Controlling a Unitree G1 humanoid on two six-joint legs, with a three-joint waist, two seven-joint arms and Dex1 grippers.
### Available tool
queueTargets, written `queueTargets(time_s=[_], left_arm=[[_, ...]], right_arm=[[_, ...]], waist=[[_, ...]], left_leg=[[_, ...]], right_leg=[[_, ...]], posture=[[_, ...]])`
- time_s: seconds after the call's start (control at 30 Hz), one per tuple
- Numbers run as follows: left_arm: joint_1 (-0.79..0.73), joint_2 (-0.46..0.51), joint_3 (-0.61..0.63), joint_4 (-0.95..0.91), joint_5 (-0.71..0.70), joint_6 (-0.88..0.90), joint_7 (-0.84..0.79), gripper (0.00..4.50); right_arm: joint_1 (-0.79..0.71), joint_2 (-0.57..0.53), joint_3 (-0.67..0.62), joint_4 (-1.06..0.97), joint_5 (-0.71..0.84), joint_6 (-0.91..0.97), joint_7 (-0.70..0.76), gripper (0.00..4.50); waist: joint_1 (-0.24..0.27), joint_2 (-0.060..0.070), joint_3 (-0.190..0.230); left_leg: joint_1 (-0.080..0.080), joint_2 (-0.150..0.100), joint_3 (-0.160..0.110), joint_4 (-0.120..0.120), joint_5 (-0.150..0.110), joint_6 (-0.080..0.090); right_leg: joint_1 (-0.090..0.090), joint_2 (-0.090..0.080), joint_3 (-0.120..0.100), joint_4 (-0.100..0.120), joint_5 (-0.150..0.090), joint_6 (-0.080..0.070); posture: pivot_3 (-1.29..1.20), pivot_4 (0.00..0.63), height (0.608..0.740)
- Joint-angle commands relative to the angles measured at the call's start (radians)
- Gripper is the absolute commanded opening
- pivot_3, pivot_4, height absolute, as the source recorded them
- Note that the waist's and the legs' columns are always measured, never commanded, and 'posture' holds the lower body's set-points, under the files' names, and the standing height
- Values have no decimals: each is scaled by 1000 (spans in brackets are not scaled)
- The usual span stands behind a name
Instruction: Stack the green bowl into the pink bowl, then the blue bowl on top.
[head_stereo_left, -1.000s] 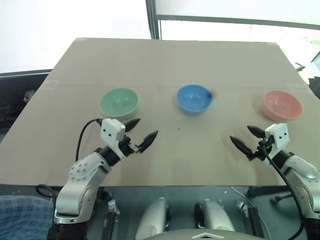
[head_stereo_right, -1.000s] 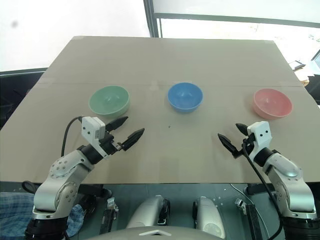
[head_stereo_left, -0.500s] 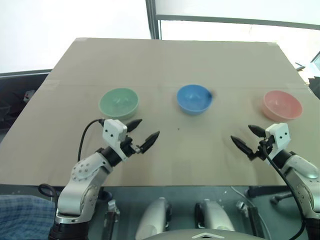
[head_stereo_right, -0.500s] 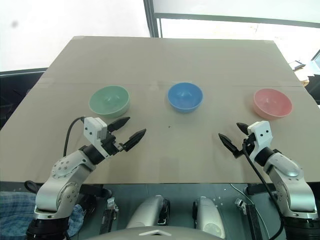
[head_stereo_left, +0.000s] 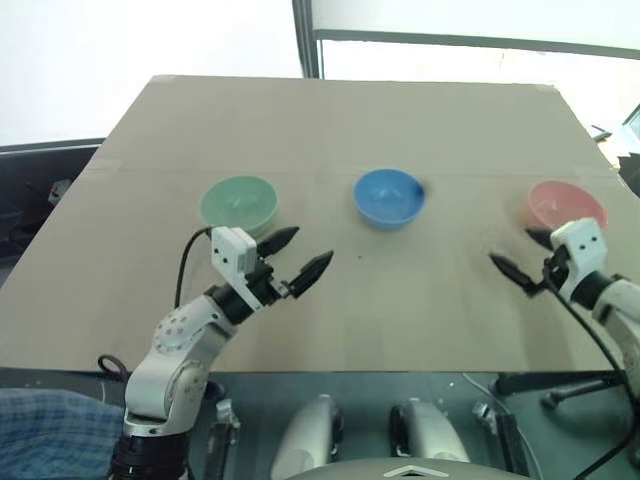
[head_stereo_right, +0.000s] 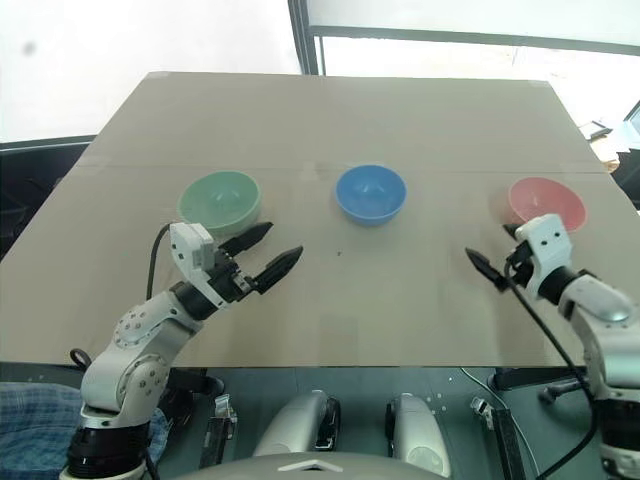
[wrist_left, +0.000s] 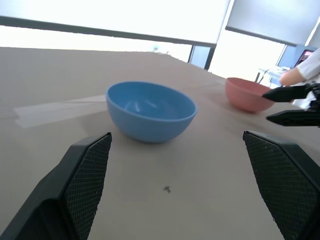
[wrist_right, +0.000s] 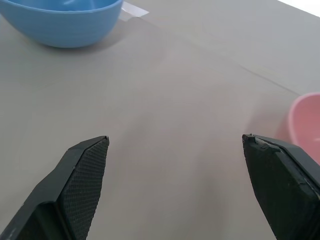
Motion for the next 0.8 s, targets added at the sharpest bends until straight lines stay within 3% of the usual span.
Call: queueTargets(time_s=[0.03, 0.27, 0.67, 0.8], left_arm=[[-24, -4, -13, -69, -81, 27, -19, 4446], [-55, 8, -38, -92, -149, 68, -34, 4446], [-66, 10, -62, -87, -137, 60, -34, 4446], [-56, 7, -58, -94, -130, 51, -21, 4500]], right_arm=[[-79, -70, -37, 87, -30, -37, 23, 4500], [-264, -157, 87, 352, -138, -29, 102, 4500], [-600, -140, 348, 855, -367, -155, 219, 4500], [-658, -128, 363, 948, -391, -210, 239, 2866]], waist=[[0, 0, 0], [-2, 0, 0], [-2, 1, 1], [-1, 1, 1]], left_leg=[[0, 0, 0, 0, 0, 0], [0, 0, 1, 1, 2, -3], [0, 0, 1, 1, 3, -4], [0, 0, 1, 1, 3, -4]], right_leg=[[0, 0, 0, 0, 0, 0], [1, 1, 0, 0, 0, 0], [1, 1, 1, -1, 0, 0], [1, 1, 1, -1, 0, 0]], posture=[[0, 150, 740], [0, 150, 740], [0, 150, 740], [0, 150, 740]])
